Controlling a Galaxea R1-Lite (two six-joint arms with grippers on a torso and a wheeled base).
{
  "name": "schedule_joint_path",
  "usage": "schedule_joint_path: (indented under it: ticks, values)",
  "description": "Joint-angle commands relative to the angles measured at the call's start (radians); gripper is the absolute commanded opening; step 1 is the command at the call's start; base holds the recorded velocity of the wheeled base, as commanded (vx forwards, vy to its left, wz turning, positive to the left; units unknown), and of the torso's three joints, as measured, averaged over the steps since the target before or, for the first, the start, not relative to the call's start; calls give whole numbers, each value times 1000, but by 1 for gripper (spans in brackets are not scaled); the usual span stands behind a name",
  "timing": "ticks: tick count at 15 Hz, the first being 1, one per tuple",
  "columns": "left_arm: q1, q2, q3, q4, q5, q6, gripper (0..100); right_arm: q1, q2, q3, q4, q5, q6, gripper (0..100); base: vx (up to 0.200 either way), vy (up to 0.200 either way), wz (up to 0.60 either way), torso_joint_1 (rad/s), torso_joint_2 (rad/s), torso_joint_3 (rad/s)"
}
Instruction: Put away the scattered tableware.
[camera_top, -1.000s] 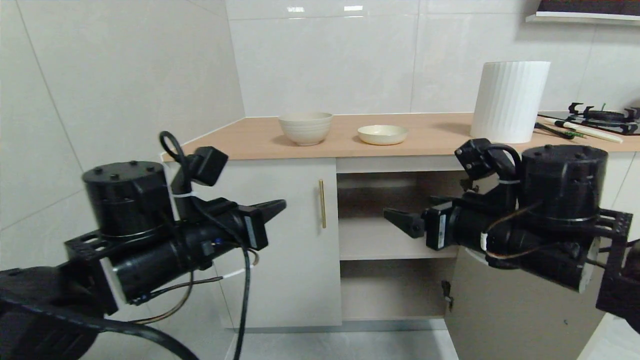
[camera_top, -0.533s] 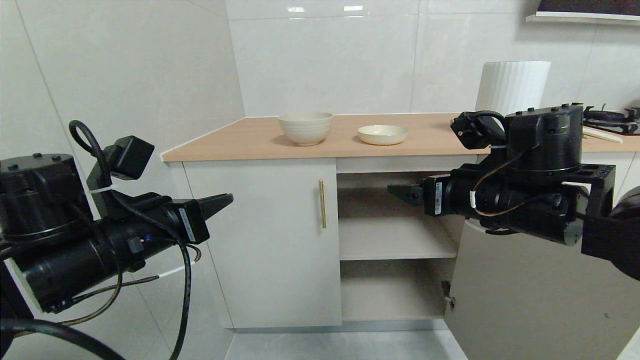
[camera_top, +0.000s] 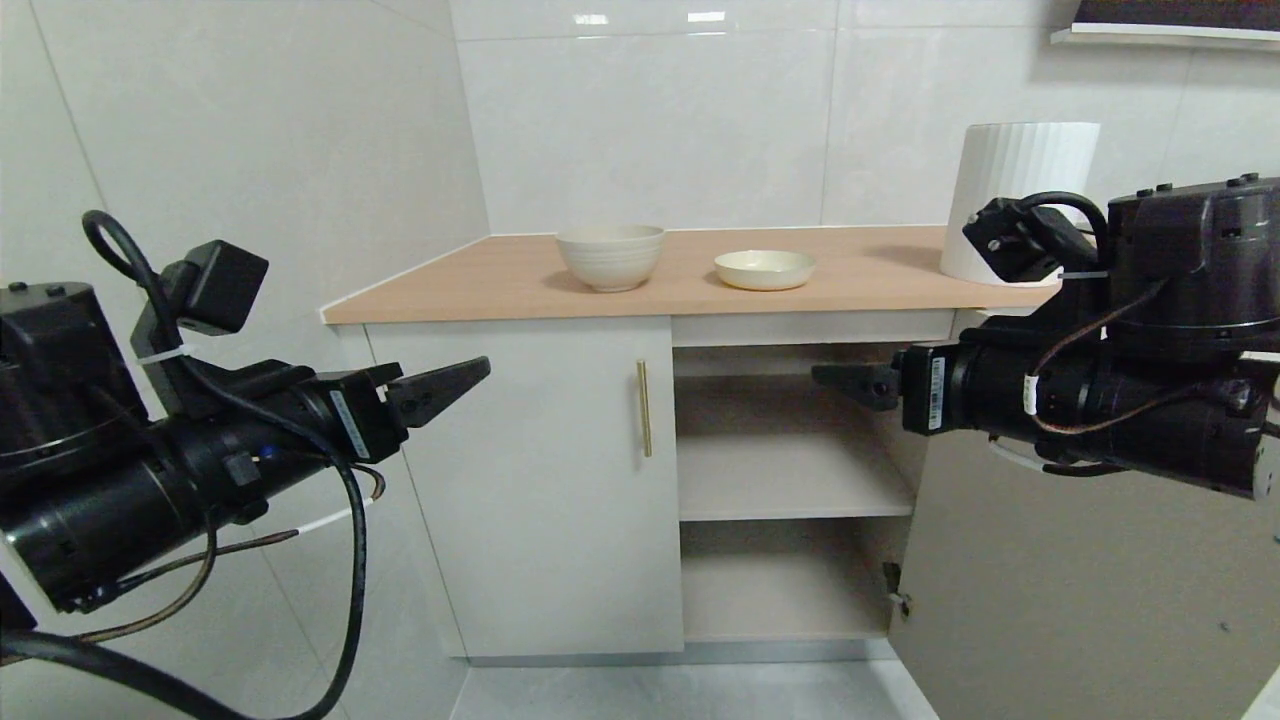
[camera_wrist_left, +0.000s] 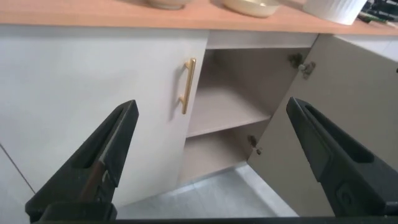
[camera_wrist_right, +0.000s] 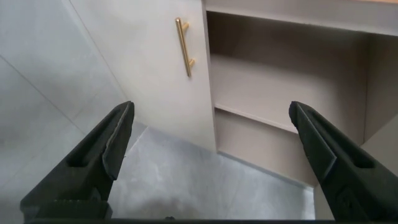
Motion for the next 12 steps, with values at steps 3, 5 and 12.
schedule_joint_path:
  ticks: [3, 5, 12]
  values:
    - [25, -27, -13, 29, -1, 6, 100, 0, -15, 1, 2, 1, 0, 100, 67, 0, 0, 1, -1, -1]
    - [48, -43, -44, 106, -2, 6, 100, 1, -14, 3, 2, 1, 0, 100, 200, 0, 0, -2, 0, 2]
    - [51, -60, -58, 141, -8, 5, 100, 1, -14, 6, 4, 3, 0, 100, 200, 0, 0, 4, 2, 1]
